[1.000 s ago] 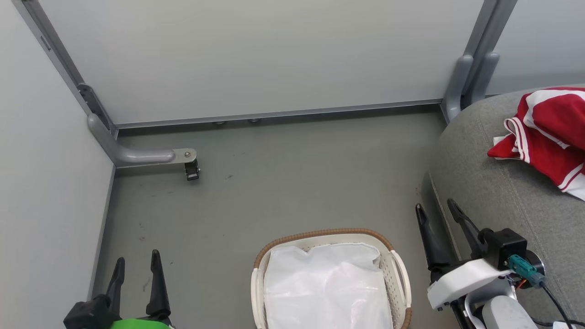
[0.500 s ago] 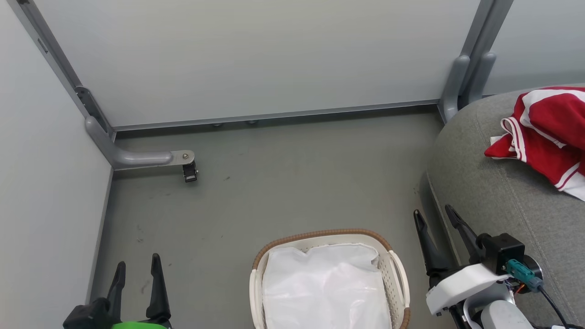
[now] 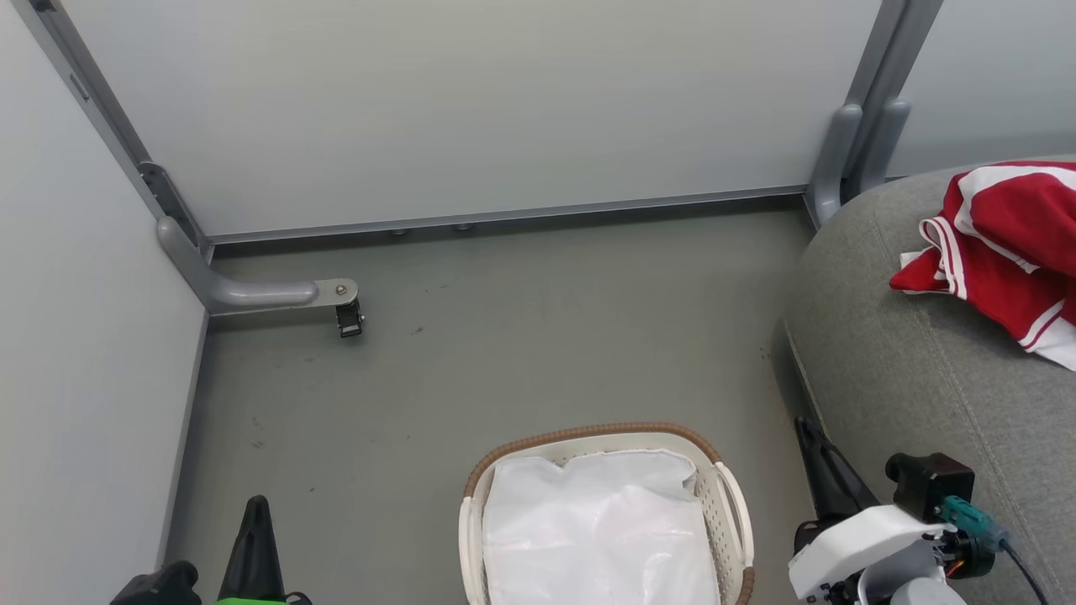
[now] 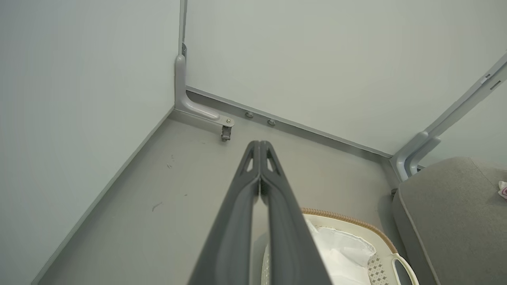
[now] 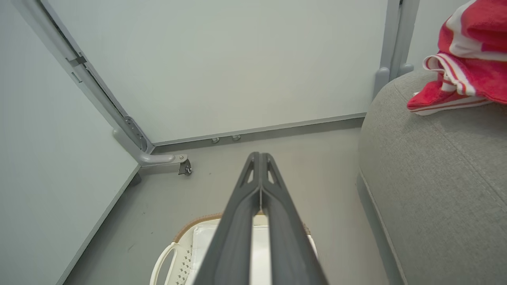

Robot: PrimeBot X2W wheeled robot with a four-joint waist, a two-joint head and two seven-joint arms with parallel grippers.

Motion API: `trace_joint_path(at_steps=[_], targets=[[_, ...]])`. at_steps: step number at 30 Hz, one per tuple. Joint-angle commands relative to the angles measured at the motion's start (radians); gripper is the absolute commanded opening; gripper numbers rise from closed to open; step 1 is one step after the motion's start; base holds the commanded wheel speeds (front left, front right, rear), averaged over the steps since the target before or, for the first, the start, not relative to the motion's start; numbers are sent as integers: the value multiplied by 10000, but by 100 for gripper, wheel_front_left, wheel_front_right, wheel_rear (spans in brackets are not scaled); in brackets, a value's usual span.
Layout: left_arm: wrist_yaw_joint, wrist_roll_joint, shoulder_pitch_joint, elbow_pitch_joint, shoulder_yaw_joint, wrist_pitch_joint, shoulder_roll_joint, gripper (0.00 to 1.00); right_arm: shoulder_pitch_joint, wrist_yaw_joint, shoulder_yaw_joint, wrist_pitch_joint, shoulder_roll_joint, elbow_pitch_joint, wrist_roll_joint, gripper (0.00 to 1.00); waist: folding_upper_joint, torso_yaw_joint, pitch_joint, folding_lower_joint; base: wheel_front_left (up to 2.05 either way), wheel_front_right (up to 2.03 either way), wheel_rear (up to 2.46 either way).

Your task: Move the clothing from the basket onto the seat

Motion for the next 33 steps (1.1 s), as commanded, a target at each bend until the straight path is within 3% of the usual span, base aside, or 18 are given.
trace_joint_path(at_steps=[1,33], targets=[[-32,-402,-232,-156,88,88,25,0,-149,-1,-78,96,-58,-197,480,0,7,6,-2,1,0,0,0],[-167,-4824,-956,-285,490,1400,42,0,-269,-4,-654,1329,-174,-477,5517,0,34,126,-58,1,0,0,0]])
